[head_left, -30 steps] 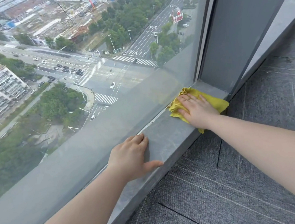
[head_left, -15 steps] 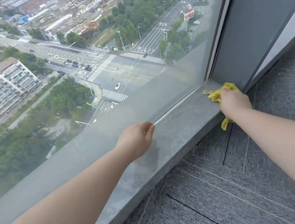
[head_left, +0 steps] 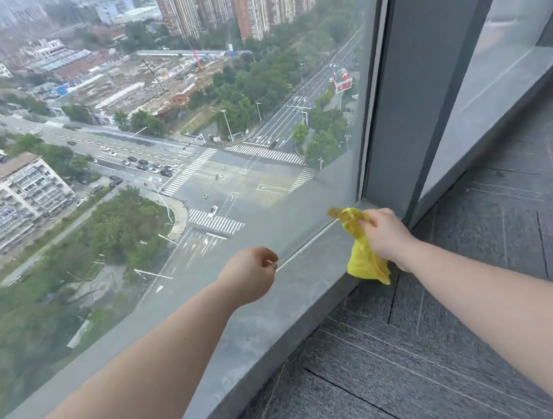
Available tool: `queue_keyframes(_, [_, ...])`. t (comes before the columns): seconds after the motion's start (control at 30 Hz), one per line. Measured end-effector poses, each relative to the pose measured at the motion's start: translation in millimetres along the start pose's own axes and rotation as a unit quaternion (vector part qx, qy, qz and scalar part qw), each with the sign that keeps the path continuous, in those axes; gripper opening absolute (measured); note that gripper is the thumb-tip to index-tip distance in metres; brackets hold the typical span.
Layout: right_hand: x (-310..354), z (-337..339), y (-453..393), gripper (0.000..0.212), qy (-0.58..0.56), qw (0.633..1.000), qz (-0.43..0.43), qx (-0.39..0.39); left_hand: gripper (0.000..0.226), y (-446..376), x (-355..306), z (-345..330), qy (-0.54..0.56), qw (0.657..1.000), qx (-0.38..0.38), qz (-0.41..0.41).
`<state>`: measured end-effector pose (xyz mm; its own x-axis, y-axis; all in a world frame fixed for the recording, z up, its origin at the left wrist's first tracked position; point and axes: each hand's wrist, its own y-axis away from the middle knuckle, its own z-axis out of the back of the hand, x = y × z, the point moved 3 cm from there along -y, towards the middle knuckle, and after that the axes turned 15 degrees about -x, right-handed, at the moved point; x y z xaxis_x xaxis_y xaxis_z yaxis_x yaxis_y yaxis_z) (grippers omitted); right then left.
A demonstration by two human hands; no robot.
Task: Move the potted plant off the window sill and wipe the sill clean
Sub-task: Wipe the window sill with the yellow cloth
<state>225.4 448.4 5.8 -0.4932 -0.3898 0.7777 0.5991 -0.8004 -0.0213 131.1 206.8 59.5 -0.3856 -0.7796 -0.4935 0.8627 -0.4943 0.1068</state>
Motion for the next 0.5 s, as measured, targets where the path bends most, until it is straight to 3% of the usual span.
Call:
queue_keyframes(0.23, [49.9, 42.1, 108.8, 0.023, -0.191, 0.966, -0.146, 0.097, 0.029, 69.8, 8.2, 41.8, 0.080, 0.995, 0.033, 0.049])
queue_keyframes(0.5, [155.5, 86.2, 215.2, 0.022, -0.099, 0.963, -0.114, 0.224, 0.037, 168.8, 8.3, 146.4, 0.054, 0.998, 0.034, 0.013])
